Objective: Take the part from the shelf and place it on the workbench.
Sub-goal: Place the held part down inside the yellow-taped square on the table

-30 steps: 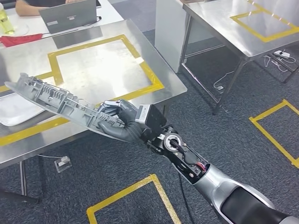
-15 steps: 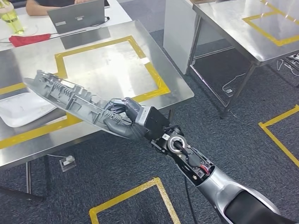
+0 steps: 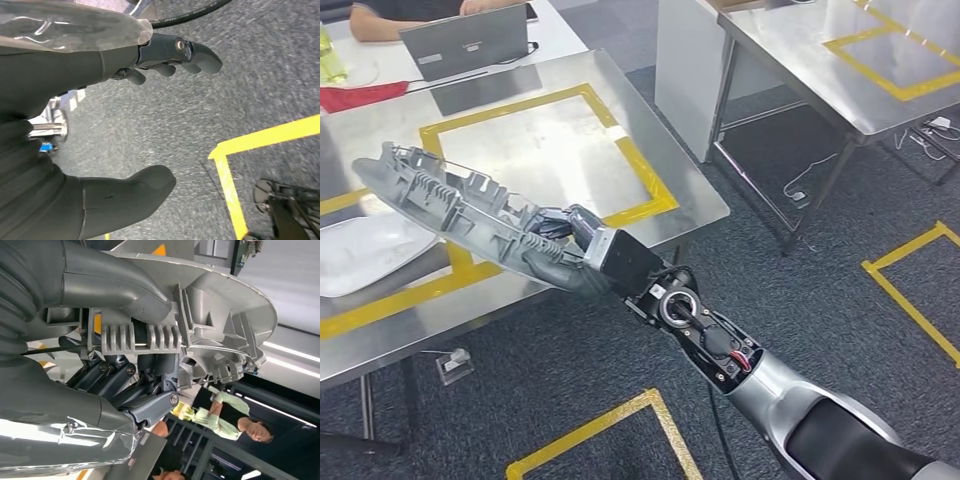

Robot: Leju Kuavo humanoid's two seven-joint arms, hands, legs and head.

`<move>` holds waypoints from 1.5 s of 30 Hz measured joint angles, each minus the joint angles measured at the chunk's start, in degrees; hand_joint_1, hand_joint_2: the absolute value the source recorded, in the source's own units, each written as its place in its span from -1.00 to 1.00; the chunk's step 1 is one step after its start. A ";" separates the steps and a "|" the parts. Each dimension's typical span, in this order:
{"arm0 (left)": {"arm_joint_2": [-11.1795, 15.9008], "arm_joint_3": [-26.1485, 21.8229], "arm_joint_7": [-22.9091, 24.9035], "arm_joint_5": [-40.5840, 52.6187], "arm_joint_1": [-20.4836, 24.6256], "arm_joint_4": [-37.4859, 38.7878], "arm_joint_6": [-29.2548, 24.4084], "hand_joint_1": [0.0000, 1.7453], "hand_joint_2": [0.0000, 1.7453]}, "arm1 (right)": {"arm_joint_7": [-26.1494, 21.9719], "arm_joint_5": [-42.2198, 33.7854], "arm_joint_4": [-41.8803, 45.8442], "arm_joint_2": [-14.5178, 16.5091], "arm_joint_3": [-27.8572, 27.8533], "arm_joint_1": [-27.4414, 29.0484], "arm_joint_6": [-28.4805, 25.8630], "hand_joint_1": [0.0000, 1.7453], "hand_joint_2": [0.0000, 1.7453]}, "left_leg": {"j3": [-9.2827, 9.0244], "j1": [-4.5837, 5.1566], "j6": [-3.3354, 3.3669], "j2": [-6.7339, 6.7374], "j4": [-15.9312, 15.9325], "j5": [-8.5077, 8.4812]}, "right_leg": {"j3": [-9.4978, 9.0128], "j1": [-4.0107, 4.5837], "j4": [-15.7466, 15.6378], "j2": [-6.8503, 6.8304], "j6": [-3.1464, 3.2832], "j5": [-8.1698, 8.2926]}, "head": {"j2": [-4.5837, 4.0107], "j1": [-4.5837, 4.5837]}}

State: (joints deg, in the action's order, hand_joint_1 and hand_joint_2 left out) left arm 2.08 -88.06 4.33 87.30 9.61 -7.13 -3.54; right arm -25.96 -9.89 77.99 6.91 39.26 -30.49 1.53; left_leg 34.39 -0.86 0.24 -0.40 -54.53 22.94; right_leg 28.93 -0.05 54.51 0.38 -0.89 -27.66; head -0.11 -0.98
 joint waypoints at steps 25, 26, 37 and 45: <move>0.10 -0.03 -0.60 0.35 -0.10 0.00 0.08 -1.00 1.00 | 1.61 14.23 -8.29 3.79 0.47 -7.75 -13.57 1.00 1.00 | 3.23 -0.12 -1.84 0.13 -5.77 0.49 | 0.58 -0.13 -0.70 0.10 1.43 1.78 | 0.00 0.26; 0.14 -0.03 -0.60 0.35 -0.07 0.00 0.08 -1.00 1.00 | 1.85 14.62 -8.81 3.95 0.50 -8.19 -13.93 1.00 1.00 | 1.89 -0.09 -1.65 0.14 -2.49 -0.83 | 0.31 0.01 -0.57 0.13 1.16 1.33 | 0.00 0.39; 0.04 -0.04 -0.60 0.37 0.03 0.00 0.18 -1.00 1.00 | 3.38 17.78 -14.19 4.98 1.59 -11.05 -15.31 1.00 1.00 | -1.44 -0.12 0.86 -0.30 0.23 1.30 | 10.61 -0.37 18.05 -0.08 -1.24 -5.43 | 0.00 -1.40; -0.15 -0.04 -1.25 0.37 0.17 -0.01 0.66 -1.00 1.00 | 5.14 23.52 -24.05 7.67 2.56 -15.98 -18.13 1.00 1.00 | -4.12 0.03 -0.78 -0.59 0.64 3.56 | 4.39 0.33 0.15 -0.03 0.89 4.41 | 0.00 -2.04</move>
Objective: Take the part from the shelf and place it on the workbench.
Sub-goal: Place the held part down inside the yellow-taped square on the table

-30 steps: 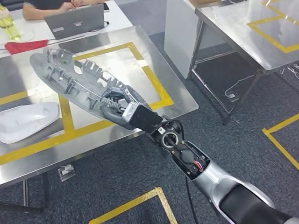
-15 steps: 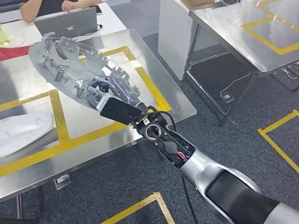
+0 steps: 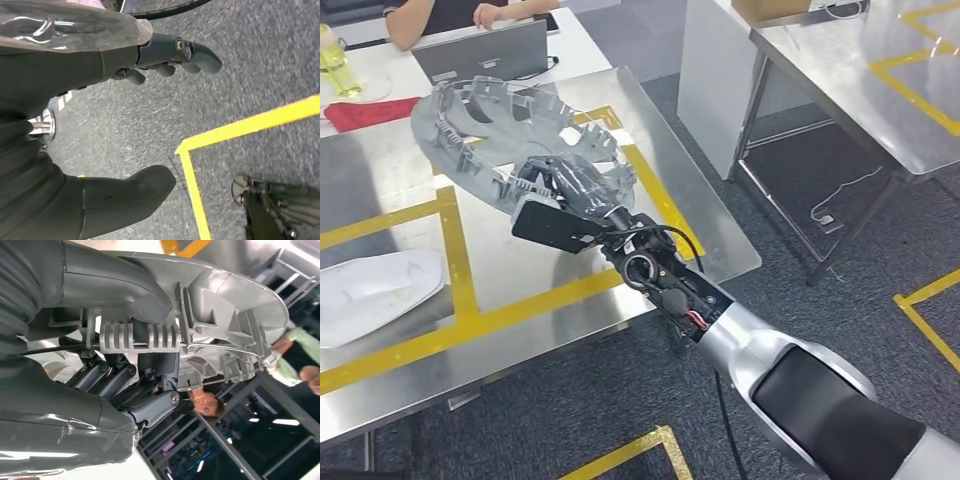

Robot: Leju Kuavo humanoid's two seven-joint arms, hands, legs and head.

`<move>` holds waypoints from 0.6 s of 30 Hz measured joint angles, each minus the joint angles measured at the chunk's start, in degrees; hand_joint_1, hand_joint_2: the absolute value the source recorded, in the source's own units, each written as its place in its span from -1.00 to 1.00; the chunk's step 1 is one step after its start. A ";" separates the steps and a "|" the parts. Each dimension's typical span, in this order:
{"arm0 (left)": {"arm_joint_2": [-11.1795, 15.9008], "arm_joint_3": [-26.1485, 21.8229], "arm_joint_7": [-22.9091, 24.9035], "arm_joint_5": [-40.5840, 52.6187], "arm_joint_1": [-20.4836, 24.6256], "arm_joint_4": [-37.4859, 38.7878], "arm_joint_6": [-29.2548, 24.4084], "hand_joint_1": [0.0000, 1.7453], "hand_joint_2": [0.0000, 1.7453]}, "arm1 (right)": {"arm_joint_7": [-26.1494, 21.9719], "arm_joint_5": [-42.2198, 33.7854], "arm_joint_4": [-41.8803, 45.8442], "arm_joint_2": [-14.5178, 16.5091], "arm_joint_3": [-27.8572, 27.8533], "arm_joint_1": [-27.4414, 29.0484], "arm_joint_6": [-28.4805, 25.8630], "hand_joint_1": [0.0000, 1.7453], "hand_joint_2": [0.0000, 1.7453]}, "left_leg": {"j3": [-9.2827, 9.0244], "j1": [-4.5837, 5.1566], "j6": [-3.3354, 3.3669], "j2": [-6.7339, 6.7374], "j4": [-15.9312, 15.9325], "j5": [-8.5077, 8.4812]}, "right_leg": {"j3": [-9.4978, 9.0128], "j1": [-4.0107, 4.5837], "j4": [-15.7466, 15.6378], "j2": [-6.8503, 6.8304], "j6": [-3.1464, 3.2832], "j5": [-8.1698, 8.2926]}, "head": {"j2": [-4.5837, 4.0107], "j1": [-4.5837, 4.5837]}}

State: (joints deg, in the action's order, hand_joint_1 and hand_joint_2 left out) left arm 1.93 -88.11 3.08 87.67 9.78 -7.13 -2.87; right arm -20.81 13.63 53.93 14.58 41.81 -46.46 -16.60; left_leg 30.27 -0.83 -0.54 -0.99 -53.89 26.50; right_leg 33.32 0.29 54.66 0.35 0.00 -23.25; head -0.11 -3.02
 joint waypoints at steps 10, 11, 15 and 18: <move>0.21 0.00 -1.05 0.00 -0.27 0.01 0.38 -1.00 1.00 | 3.30 5.57 -10.99 2.78 0.63 -1.10 -3.79 1.00 1.00 | 8.94 -0.53 -1.39 0.66 -8.86 -1.82 | -2.72 -0.46 -0.56 0.18 0.69 -2.06 | 0.00 2.17; 0.23 0.00 -1.21 0.00 -0.28 0.01 0.42 -1.00 1.00 | 3.85 6.23 -11.96 2.94 0.66 -1.14 -3.94 1.00 1.00 | 7.49 -0.55 -1.29 0.68 -5.12 -3.61 | -2.89 -0.34 -0.20 0.24 0.39 -2.57 | 0.00 2.35; 0.15 0.02 -1.80 0.00 -0.22 0.01 0.45 -1.00 1.00 | 5.52 9.16 -15.66 3.41 0.91 -1.13 -4.20 1.00 1.00 | 5.90 -0.42 -0.54 0.57 -1.51 -4.38 | -3.00 0.08 0.32 0.33 0.27 -3.57 | 0.00 2.05; 0.08 0.01 -2.28 0.00 -0.23 0.01 0.47 -1.00 1.00 | 6.14 10.35 -18.08 3.75 1.37 -0.99 -3.97 1.00 1.00 | 5.86 -0.15 -0.27 0.40 -1.44 -4.23 | -3.24 -0.08 0.00 0.22 0.59 -3.59 | 0.00 1.51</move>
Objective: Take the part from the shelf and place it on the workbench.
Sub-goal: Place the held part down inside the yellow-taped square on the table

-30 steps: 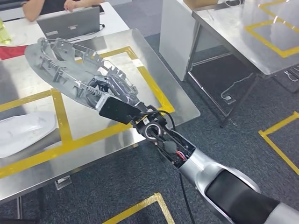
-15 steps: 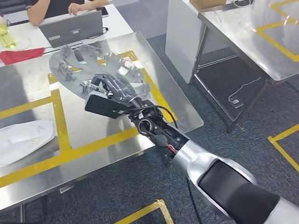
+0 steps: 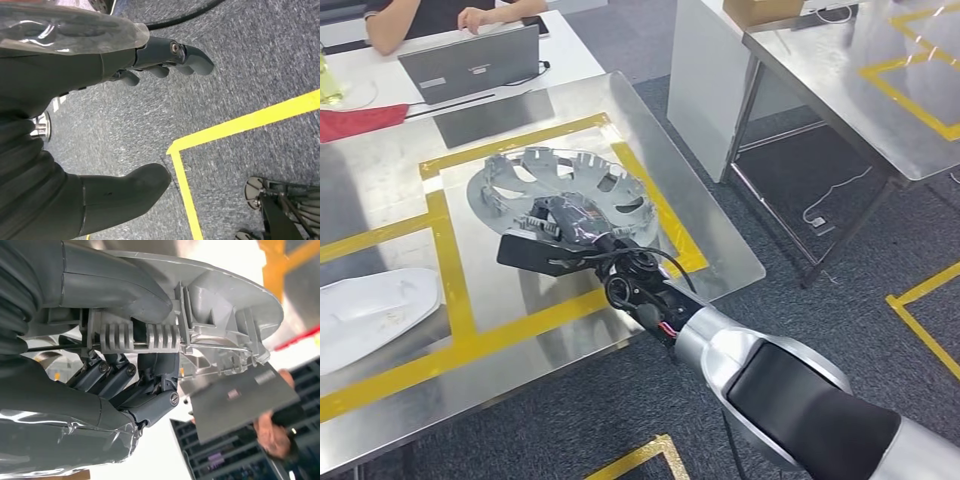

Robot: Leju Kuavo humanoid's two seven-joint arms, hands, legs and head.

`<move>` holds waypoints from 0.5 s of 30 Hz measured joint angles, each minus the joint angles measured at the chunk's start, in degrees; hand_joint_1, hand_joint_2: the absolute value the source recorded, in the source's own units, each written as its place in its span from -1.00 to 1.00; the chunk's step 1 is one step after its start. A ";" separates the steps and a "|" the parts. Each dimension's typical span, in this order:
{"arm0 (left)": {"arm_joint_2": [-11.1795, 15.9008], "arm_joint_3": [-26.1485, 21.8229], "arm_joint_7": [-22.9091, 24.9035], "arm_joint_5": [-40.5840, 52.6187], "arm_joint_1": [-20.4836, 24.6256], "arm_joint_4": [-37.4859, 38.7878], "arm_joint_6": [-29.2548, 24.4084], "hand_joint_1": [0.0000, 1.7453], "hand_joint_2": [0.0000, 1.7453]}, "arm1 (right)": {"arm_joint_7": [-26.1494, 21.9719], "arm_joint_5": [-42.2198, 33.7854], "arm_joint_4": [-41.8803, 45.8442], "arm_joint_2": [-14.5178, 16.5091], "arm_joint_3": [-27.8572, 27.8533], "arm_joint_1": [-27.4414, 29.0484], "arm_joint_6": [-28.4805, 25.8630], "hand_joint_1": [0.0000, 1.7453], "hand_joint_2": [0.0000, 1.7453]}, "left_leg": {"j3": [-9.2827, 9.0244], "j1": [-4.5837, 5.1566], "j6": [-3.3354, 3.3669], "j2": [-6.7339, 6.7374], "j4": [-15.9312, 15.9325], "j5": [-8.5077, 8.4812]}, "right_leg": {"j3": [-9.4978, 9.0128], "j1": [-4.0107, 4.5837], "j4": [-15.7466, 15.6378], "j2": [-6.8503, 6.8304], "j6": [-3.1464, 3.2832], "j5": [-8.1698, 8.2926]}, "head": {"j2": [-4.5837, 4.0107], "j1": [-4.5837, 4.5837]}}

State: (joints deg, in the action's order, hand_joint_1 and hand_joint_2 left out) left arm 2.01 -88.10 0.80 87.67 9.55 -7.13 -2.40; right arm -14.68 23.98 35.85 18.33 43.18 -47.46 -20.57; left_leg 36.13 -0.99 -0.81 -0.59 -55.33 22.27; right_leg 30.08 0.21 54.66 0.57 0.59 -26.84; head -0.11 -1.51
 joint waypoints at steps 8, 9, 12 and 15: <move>-0.04 0.01 -0.43 0.00 -0.01 0.00 0.20 -1.00 1.00 | 2.16 3.79 -5.10 1.01 2.36 1.14 0.96 1.00 1.00 | 0.00 0.37 0.67 -0.05 -0.02 0.19 | -0.18 -0.29 -0.48 -0.09 -0.51 0.05 | 0.00 -0.73; -0.04 0.01 -0.45 0.00 -0.01 0.00 0.21 -1.00 1.00 | 2.22 3.82 -5.50 1.08 2.62 1.24 1.01 1.00 1.00 | 0.00 0.41 0.72 -0.04 -0.02 0.18 | -0.18 -0.35 -0.50 -0.09 -0.86 0.06 | 0.00 -0.74; -0.02 0.02 -0.51 0.00 -0.01 0.00 0.43 -1.00 1.00 | 2.95 4.20 -6.48 1.26 3.50 1.36 1.83 0.50 0.50 | -0.02 0.49 0.83 -0.03 -0.03 0.16 | -0.17 -0.50 -0.53 -0.09 -1.52 0.08 | 0.00 -0.62; 0.00 0.02 -0.60 0.00 -0.02 0.00 0.60 -1.00 1.00 | 4.57 4.83 -7.41 1.44 4.74 1.61 3.22 -1.00 -1.00 | -0.07 0.47 0.86 0.00 -0.02 0.13 | -0.18 -0.52 -0.52 -0.08 -1.56 0.10 | 0.00 -0.42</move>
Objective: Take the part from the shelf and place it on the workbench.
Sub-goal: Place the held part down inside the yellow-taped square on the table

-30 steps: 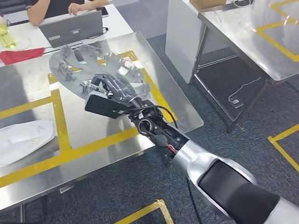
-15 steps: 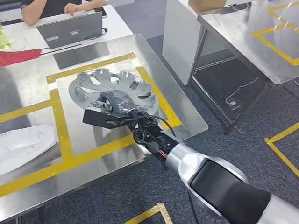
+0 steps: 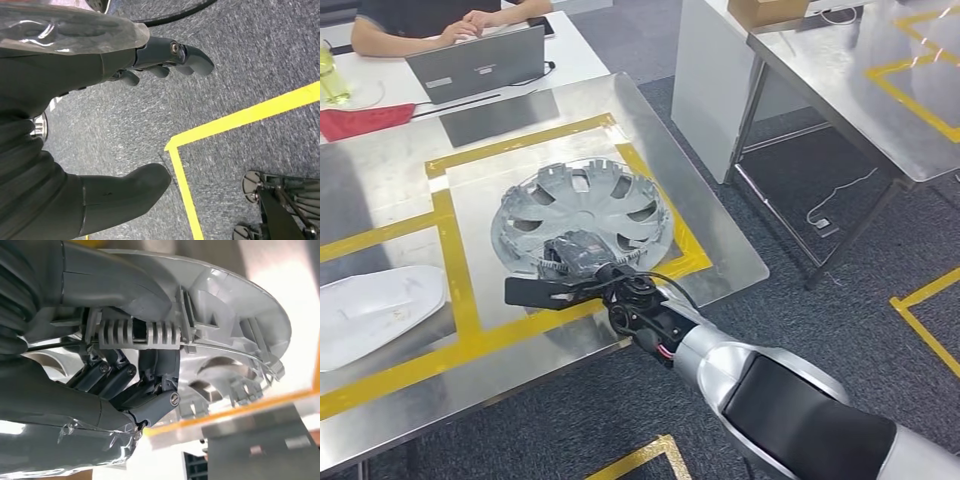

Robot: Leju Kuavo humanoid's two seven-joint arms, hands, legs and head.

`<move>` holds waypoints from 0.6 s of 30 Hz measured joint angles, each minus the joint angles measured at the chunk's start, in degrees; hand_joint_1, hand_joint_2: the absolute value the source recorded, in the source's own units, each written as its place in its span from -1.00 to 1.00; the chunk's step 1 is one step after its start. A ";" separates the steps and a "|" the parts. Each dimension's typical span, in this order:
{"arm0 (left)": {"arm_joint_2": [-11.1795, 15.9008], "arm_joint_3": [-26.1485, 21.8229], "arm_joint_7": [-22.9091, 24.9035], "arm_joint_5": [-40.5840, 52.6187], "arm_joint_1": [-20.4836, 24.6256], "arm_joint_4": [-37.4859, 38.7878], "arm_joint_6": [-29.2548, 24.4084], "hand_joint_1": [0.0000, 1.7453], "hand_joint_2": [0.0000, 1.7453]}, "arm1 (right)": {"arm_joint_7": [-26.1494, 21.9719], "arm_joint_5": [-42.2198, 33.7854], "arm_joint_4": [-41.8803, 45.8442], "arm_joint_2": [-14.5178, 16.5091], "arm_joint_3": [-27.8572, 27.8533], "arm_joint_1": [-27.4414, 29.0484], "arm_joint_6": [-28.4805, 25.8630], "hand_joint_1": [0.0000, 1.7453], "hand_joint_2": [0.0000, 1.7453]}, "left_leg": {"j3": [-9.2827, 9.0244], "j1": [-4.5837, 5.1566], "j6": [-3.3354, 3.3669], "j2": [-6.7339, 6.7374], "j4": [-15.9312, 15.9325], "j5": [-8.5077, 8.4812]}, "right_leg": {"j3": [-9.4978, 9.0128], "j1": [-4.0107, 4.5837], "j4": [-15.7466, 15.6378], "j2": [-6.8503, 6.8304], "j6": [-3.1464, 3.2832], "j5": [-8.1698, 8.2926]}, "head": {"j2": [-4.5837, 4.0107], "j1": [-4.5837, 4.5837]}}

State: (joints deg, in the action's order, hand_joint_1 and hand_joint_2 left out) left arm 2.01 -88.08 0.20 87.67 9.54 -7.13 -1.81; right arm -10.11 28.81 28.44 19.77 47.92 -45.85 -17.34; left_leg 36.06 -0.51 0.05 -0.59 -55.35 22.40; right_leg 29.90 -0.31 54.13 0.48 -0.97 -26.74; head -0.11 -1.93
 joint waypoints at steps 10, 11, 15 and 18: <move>0.04 0.02 -0.27 -0.08 -0.03 -0.01 -0.36 -1.00 -1.00 | 1.34 -0.08 -2.25 0.19 3.14 0.31 0.80 -1.00 -1.00 | -0.44 -0.05 -0.02 0.10 0.24 -0.01 | -0.24 0.13 0.04 0.04 0.03 -0.02 | 0.00 0.28; 0.04 0.02 -0.21 -0.09 -0.03 -0.01 -0.36 -1.00 -1.00 | 1.35 -0.11 -2.32 0.20 3.32 0.29 0.80 -1.00 -1.00 | -0.49 -0.05 -0.02 0.10 0.26 -0.01 | -0.28 0.13 0.04 0.04 0.04 -0.03 | 0.00 0.30; 0.03 0.02 -0.20 -0.10 -0.04 0.00 -0.36 -1.00 -1.00 | 1.41 -0.46 -2.38 0.22 3.84 0.19 0.71 -1.00 -1.00 | -0.63 -0.05 -0.02 0.10 0.33 -0.01 | -0.38 0.13 0.04 0.04 0.04 -0.06 | 0.00 0.35; 0.03 0.02 -0.17 -0.09 -0.05 0.00 -0.40 -1.00 -1.00 | 0.21 -2.80 -2.38 0.25 3.95 0.15 0.60 -1.00 -1.00 | -0.72 -0.05 -0.02 0.10 0.38 -0.01 | -0.44 0.13 0.03 0.04 0.03 -0.07 | 0.00 0.35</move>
State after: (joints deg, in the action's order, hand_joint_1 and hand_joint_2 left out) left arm 2.04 -88.06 0.03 87.58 9.49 -7.13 -2.21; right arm -9.90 26.02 26.05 20.02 51.87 -45.69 -16.75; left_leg 35.34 -0.56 0.04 -0.49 -54.98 22.39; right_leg 29.46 -0.19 54.16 0.52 -0.94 -26.81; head -0.11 -1.58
